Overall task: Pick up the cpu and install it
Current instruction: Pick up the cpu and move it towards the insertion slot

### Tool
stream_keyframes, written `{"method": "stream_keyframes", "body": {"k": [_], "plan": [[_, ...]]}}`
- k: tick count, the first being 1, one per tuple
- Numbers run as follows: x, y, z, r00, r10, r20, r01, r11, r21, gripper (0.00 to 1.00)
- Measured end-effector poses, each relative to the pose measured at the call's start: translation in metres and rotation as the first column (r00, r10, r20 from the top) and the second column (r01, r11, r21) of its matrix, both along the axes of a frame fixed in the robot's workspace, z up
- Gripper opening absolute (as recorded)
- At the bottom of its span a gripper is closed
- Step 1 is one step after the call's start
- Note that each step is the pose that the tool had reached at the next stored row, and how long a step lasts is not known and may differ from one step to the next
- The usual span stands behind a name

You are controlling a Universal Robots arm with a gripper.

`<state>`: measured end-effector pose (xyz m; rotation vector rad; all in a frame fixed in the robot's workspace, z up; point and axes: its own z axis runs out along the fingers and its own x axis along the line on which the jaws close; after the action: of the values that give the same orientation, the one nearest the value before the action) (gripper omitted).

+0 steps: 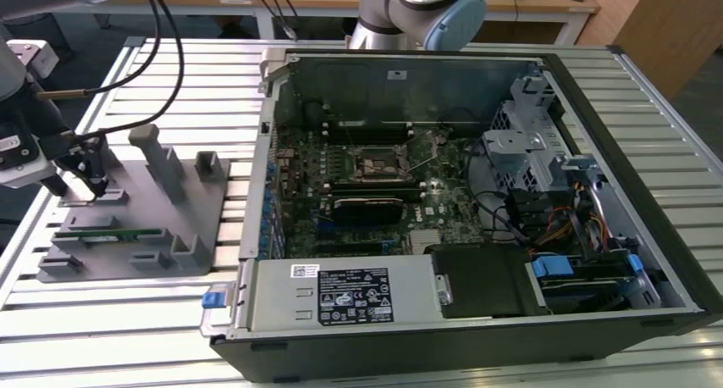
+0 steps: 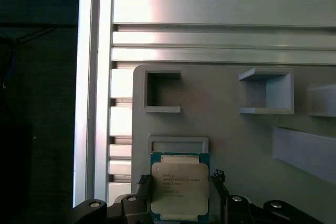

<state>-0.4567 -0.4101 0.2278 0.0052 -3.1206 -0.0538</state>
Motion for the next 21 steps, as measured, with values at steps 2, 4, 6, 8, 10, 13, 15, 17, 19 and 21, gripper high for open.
{"method": "stream_keyframes", "body": {"k": [2, 4, 6, 8, 10, 13, 15, 17, 19, 21], "plan": [[0.0, 0.0, 0.0019, 1.0, 0.0, 0.0, 0.0, 1.0, 0.0, 0.53], [0.0, 0.0, 0.0046, 1.0, 0.0, 0.0001, 0.0, 1.0, 0.0, 0.53], [0.0, 0.0, 0.0073, 1.0, 0.0, 0.0001, 0.0, 1.0, 0.0, 0.53], [0.0, 0.0, 0.0098, 1.0, 0.0, 0.0001, 0.0, 1.0, 0.0, 0.53], [0.0, 0.0, 0.0124, 1.0, 0.0, 0.0001, 0.0, 1.0, 0.0, 0.53], [0.0, 0.0, 0.0171, 1.0, 0.0, 0.0001, 0.0, 1.0, 0.0001, 0.53], [0.0, 0.0, 0.0208, 1.0, 0.0, 0.0001, 0.0, 1.0, 0.0001, 0.53], [0.0, 0.0, 0.0243, 1.0, 0.0, 0.0, 0.0, 1.0, 0.0002, 0.53], [0.0, 0.0, 0.0277, 1.0, 0.0, 0.0001, 0.0, 1.0, 0.0004, 0.53], [0.0, 0.0, 0.0312, 1.0, 0.0, 0.0001, 0.0, 1.0, 0.0005, 0.53]]}}
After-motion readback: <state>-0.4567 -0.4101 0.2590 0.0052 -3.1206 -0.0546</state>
